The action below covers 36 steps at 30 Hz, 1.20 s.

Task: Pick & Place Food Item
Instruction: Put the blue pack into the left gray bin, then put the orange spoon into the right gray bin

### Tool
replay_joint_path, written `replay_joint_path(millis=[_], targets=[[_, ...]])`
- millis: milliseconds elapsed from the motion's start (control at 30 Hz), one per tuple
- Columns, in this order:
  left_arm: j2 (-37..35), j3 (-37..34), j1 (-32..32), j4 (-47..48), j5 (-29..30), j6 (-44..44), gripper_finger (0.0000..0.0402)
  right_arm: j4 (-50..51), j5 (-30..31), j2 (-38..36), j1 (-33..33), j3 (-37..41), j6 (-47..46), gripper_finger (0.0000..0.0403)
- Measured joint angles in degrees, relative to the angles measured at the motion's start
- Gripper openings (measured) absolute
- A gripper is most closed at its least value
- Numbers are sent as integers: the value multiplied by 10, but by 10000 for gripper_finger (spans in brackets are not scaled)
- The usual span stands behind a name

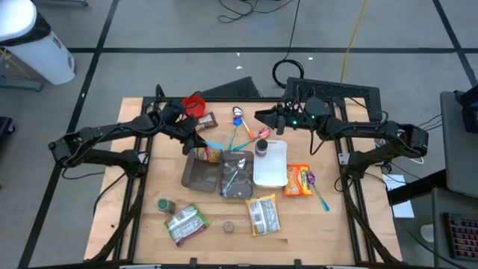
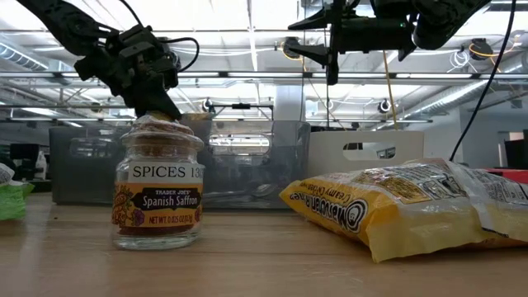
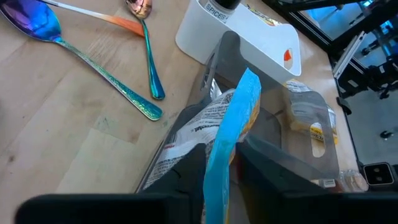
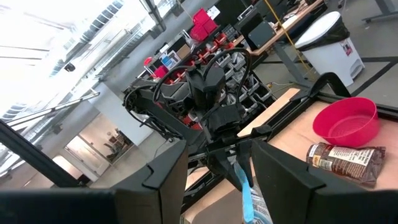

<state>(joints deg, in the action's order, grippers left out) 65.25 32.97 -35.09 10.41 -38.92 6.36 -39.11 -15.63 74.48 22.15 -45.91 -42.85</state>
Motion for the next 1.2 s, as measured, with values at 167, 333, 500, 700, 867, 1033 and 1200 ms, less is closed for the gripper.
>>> replay_joint_path(millis=[167, 333, 500, 700, 867, 1033, 1200], targets=[[0, 0, 0, 0, 0, 12, 143, 0, -1, 0, 0, 0, 0, 171], [-2, 0, 0, 0, 0, 18, 165, 2, -10, 0, 0, 0, 0, 171], [-8, 9, -8, 5, 1, 16, 170, 4, -10, 0, 0, 0, 0, 171], [-8, 51, -25, 7, 11, 0, 171, 4, -10, 0, 0, 0, 0, 171], [-8, 111, -45, 34, 35, -8, 173, 4, -11, 0, 0, 0, 0, 171], [-8, 203, -71, 76, 45, -11, 173, 4, -11, 0, 0, 0, 0, 171], [-8, 317, -95, 110, 45, -13, 173, 4, -11, 0, 0, 0, 0, 171]])
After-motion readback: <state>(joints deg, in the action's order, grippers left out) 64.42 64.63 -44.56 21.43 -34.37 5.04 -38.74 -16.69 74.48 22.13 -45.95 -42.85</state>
